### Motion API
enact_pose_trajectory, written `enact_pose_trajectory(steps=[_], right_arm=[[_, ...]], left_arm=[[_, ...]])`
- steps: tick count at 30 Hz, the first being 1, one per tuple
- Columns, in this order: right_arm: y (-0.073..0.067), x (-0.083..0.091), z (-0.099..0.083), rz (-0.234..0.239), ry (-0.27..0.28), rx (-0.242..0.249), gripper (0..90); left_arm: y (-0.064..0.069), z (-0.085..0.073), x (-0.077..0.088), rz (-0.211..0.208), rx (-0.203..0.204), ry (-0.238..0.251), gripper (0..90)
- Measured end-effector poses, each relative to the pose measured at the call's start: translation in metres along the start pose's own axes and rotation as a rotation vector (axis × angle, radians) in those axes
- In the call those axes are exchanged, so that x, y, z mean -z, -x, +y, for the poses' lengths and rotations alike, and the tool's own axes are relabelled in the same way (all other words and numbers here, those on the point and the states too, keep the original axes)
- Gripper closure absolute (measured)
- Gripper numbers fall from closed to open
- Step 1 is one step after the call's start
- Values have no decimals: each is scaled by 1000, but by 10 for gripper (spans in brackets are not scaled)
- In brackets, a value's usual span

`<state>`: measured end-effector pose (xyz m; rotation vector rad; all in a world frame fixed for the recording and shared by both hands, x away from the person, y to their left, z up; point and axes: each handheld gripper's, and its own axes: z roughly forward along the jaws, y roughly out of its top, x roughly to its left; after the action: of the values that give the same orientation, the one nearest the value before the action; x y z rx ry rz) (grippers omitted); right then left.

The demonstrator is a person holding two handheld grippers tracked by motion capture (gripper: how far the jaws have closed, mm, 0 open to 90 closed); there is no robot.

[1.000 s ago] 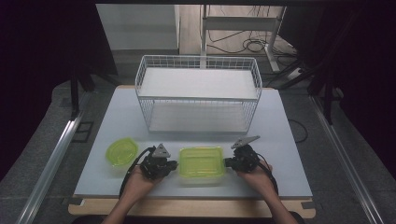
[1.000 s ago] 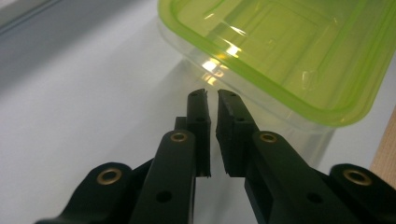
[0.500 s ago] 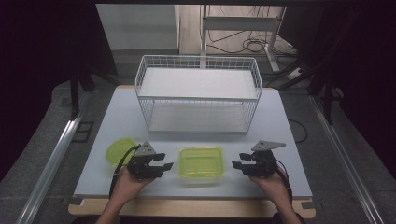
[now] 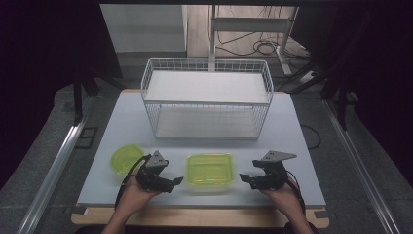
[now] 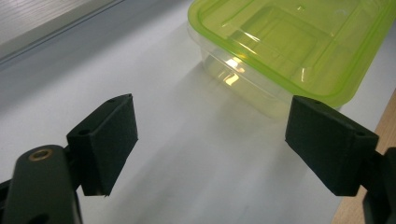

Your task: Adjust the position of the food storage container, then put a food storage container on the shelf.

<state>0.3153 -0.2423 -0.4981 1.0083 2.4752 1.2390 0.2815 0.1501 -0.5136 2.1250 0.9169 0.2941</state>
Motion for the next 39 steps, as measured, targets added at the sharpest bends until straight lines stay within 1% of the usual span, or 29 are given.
enact_pose_trajectory(steps=[3, 5, 7, 9, 11, 14, 17, 19, 22, 25, 26, 28, 32, 37, 39], right_arm=[[0, -1, 0, -1, 0, -6, 166], [1, -1, 0, -5, 1, -13, 153], [1, 0, 1, 1, 17, -32, 136], [0, 1, 3, 5, 41, -64, 121], [-2, 1, 5, 2, 66, -84, 118], [-5, 1, 9, 9, 70, -85, 130], [-5, 0, 13, 41, 54, -104, 172], [-6, -1, 15, 56, 37, -91, 190], [-8, -4, 19, 68, 29, -89, 229], [-10, -8, 23, 79, 20, -82, 252], [-10, -9, 24, 84, 16, -82, 258], [-10, -11, 26, 91, 10, -82, 269], [-8, -15, 27, 101, -6, -99, 292], [-5, -20, 27, 112, -23, -98, 316], [-5, -22, 27, 116, -25, -101, 324]], left_arm=[[0, 1, 0, -5, 4, 11, 135], [1, 0, -1, 1, -8, 18, 113], [1, -1, -2, 1, -28, 17, 95], [2, -1, -4, 2, -39, 6, 91], [2, 0, -5, 0, -27, -5, 91], [3, 3, -5, 2, -10, -10, 91], [5, 7, -2, 11, 12, 3, 80], [5, 11, -1, 5, 27, 20, 93], [6, 15, -2, 16, 25, 36, 134], [5, 19, -5, -3, 51, 62, 181], [4, 20, -6, -9, 53, 67, 192], [4, 23, -8, -14, 50, 65, 201], [5, 25, -14, -34, 51, 63, 208], [7, 26, -20, -41, 37, 43, 208], [8, 25, -23, -50, 42, 35, 208]])
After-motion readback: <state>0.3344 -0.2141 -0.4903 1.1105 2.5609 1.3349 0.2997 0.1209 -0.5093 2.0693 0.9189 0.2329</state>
